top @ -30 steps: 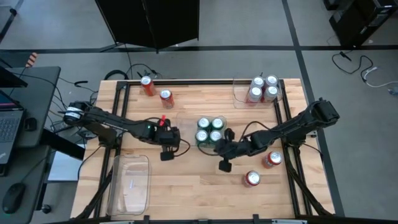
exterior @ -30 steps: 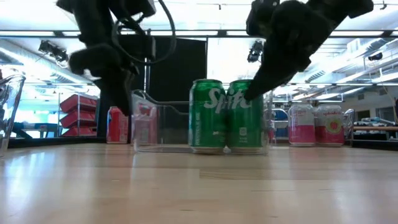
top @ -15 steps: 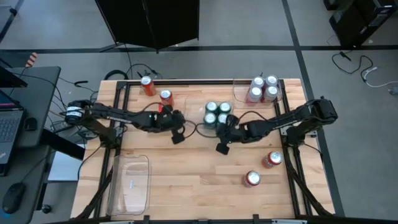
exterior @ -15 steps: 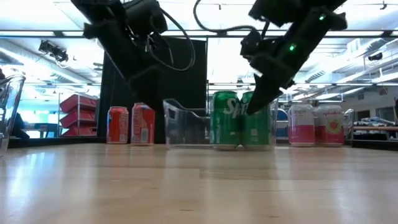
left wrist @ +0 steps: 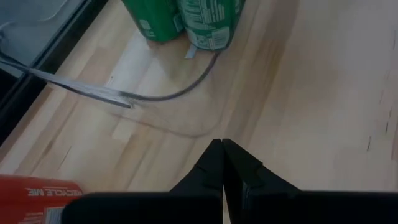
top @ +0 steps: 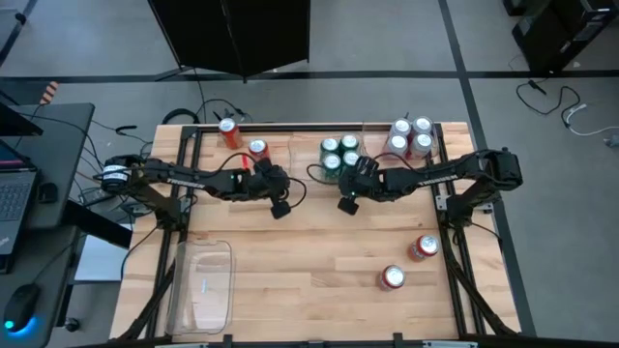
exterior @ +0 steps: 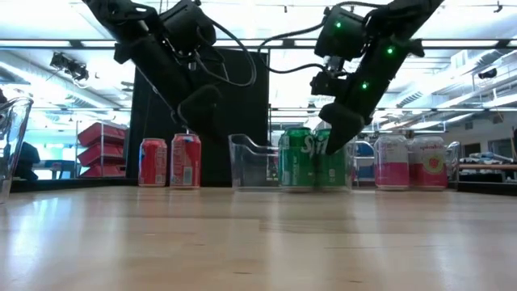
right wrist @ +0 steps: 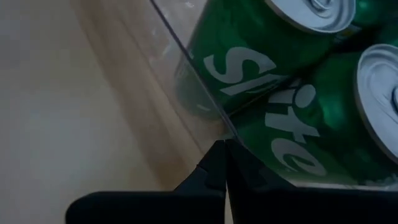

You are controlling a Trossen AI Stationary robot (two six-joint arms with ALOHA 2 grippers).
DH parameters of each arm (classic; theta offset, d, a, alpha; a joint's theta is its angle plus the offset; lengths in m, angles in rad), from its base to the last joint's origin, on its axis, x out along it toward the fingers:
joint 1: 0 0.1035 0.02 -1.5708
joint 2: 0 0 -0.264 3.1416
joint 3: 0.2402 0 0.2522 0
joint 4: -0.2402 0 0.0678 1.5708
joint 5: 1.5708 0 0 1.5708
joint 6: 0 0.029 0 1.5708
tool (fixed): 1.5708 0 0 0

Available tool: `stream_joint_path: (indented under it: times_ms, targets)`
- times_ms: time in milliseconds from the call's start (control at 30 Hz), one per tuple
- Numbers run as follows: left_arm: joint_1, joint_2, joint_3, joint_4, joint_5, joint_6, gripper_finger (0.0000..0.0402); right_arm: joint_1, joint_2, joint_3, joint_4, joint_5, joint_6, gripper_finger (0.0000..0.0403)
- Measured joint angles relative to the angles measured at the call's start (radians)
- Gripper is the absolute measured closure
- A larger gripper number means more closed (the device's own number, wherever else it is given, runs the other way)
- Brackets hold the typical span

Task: Sort soda cans
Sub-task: Move the middle transparent bin from the middle to the top middle of the table

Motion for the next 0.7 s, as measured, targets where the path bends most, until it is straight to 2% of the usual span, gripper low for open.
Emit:
stream_joint_path:
  times_ms: [200,500,700]
  targets:
    - [0.033,0.019,0.000,0.055,-0.007,0.018,0.0401,-0.039,0.000,0.000,0.009,0.000,-0.007,0.0403]
    - [0.113,0.134,0.000,0.240,-0.009,0.030,0.0401,-0.044,0.000,-0.001,0.036,0.000,-0.009,0.0403]
    - [0.168,0.142,0.000,0.286,-0.012,0.031,0.0401,-0.087,0.000,-0.001,0.053,-0.002,-0.052,0.0403]
